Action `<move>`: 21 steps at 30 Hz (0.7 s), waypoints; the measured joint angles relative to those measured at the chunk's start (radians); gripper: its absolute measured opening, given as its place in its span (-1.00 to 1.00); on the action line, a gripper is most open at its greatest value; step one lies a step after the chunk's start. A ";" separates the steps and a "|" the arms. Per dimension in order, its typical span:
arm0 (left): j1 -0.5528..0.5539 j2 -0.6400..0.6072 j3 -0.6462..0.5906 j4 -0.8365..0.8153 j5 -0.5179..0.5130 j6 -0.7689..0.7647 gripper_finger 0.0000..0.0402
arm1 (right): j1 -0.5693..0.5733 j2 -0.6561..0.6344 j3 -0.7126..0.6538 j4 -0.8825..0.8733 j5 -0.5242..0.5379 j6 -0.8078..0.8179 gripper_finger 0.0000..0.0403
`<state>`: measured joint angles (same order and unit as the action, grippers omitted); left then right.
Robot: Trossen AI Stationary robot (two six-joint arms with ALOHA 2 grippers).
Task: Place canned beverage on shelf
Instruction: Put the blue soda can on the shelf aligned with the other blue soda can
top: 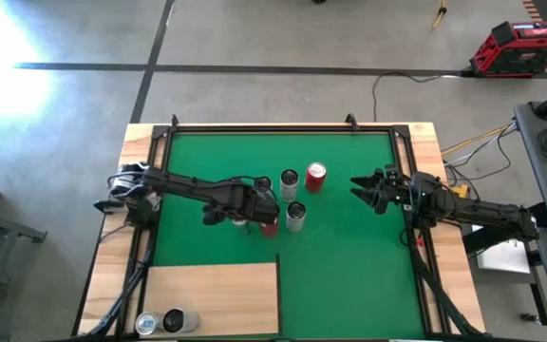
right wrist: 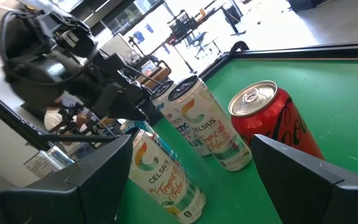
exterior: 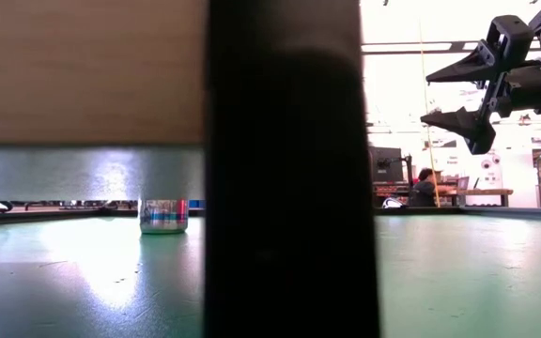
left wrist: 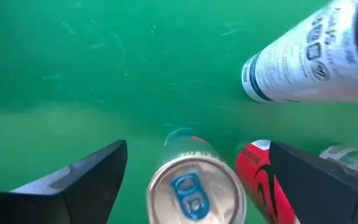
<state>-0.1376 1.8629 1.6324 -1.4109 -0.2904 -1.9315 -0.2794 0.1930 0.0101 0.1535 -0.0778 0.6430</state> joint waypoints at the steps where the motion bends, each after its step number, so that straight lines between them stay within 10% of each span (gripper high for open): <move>1: 0.009 0.000 -0.011 0.015 0.013 0.002 0.86 | 0.000 0.000 0.000 0.000 0.000 0.000 0.58; 12: 0.034 0.001 -0.053 0.088 0.093 0.004 0.73 | 0.000 0.000 0.000 0.000 0.000 0.000 0.58; 21: 0.009 0.001 -0.058 0.088 0.117 -0.013 0.03 | 0.000 0.000 0.000 0.000 0.000 0.000 0.58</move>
<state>-0.1284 1.8637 1.5742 -1.3226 -0.1730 -1.9440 -0.2794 0.1932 0.0101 0.1532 -0.0778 0.6432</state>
